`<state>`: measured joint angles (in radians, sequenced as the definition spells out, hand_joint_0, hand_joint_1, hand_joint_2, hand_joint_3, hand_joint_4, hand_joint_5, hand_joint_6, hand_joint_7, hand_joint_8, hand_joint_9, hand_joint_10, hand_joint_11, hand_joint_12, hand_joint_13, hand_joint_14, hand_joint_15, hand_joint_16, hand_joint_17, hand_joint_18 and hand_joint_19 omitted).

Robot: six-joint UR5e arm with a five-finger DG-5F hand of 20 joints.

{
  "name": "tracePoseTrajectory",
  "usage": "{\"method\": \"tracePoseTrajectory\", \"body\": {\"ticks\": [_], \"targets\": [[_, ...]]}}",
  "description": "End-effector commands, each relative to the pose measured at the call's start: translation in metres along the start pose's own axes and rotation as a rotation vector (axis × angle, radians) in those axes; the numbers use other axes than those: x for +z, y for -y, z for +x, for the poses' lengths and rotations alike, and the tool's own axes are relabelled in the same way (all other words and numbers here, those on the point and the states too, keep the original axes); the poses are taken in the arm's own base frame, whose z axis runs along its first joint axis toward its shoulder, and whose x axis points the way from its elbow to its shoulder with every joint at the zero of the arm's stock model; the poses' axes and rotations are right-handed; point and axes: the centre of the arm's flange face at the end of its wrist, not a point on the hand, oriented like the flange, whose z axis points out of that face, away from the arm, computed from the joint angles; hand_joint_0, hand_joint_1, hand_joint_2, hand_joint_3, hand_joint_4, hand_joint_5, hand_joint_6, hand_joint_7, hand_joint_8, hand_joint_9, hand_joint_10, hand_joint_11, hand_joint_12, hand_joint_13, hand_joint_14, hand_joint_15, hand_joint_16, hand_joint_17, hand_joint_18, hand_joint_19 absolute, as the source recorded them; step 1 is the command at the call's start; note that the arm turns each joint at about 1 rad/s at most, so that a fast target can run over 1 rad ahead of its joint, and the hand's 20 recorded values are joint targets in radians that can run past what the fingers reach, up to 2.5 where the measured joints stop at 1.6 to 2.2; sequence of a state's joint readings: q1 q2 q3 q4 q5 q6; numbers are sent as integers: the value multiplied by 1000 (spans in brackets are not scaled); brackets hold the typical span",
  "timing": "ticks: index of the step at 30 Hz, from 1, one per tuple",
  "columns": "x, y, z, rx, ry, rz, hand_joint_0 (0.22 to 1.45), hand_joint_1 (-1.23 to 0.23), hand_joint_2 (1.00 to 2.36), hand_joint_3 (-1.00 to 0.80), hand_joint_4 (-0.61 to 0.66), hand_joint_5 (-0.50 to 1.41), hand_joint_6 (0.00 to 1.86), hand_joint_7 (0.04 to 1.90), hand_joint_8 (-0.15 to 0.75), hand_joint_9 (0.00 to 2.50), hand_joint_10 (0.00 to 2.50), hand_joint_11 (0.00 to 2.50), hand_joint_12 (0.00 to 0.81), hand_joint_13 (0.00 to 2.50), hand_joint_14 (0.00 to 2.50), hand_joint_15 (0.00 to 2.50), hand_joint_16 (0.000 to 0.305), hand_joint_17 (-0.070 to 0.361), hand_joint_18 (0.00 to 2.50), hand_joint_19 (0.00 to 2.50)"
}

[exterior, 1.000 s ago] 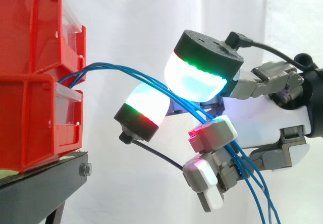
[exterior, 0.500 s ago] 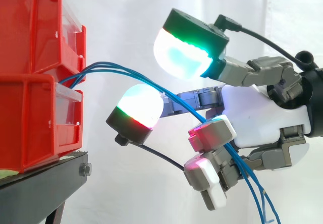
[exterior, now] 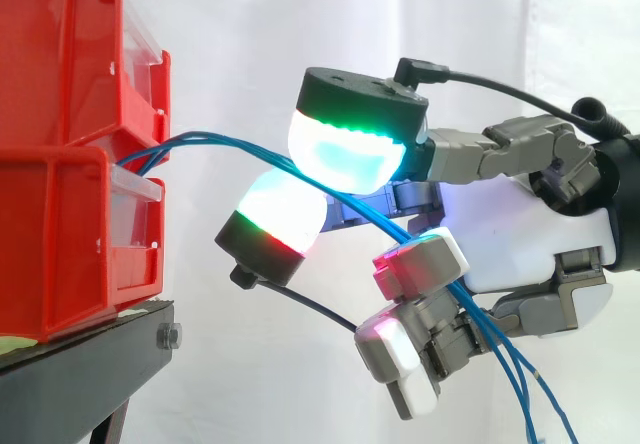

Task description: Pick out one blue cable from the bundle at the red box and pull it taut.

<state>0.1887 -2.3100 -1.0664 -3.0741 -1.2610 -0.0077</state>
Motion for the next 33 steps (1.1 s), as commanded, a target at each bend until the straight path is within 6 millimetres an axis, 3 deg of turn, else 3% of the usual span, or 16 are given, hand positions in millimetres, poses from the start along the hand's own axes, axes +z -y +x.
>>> {"method": "tracePoseTrajectory", "body": {"ticks": [1, 7, 11, 14, 17, 27, 33], "targets": [[0, 0, 0, 0, 0, 0, 645, -902, 1018, -190, -75, -102, 897, 930, 289, 1333, 34, 899, 326, 1035, 25, 679, 44, 99, 816, 665], [0, 0, 0, 0, 0, 0, 764, -940, 1007, -401, -198, -114, 915, 1011, 265, 1264, 33, 885, 335, 976, 27, 669, 41, 91, 722, 626], [0, 0, 1, 0, 0, 0, 813, -948, 1000, -500, -245, -117, 912, 1239, 262, 1249, 35, 890, 334, 948, 25, 654, 40, 91, 705, 630], [0, 0, 1, 0, 0, 0, 825, -947, 1000, -500, -285, -113, 948, 1159, 254, 1249, 36, 895, 330, 947, 26, 647, 41, 92, 734, 626], [0, 0, 1, 1, 2, 0, 803, -960, 1000, -500, -262, -109, 948, 1178, 254, 1258, 36, 896, 331, 953, 26, 639, 42, 94, 770, 611], [0, 0, 1, 1, 2, 0, 686, -1003, 1000, -500, -174, -86, 928, 991, 258, 1296, 36, 907, 334, 963, 25, 652, 43, 96, 790, 615], [0, 0, 0, 1, 3, 3, 636, -988, 1000, -500, -160, -76, 911, 1012, 252, 1314, 33, 894, 329, 961, 27, 647, 43, 96, 788, 623]]}}
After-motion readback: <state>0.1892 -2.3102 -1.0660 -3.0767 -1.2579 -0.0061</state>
